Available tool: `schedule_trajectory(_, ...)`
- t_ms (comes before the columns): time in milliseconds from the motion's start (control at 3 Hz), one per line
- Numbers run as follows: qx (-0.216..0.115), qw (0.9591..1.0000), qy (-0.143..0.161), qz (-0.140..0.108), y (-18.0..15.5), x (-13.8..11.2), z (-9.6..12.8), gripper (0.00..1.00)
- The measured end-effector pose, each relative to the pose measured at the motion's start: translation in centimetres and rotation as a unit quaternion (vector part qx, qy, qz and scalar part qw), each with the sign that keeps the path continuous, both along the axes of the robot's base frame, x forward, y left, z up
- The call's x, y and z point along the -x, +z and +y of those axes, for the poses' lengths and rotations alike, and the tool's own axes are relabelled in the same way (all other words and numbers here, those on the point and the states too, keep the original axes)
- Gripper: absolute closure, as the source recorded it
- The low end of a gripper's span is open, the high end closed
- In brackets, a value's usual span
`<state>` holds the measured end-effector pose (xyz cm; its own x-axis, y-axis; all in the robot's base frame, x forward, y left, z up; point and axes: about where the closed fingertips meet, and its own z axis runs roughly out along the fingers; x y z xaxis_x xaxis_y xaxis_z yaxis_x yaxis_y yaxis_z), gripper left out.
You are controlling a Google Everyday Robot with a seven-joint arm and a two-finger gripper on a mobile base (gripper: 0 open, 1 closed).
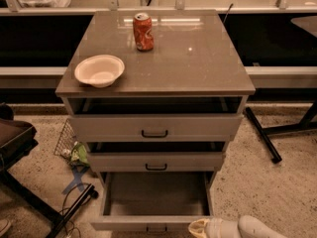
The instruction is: Close bottom drawer
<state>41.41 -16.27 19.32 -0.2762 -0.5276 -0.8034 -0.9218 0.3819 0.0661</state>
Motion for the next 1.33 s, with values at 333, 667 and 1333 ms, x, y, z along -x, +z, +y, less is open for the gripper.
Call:
schedule_trajectory(333,0.000,1.0000,0.000,0.000,0.0,0.0,0.0,1.00)
schedule_trajectory(667,0.007,0.9998,0.013,-0.012,-0.3,-4.9,1.1,1.00)
schedule_trajectory(1333,0.014,0.9997,0.015,-0.016,-1.1,-10.3,2.3,1.00)
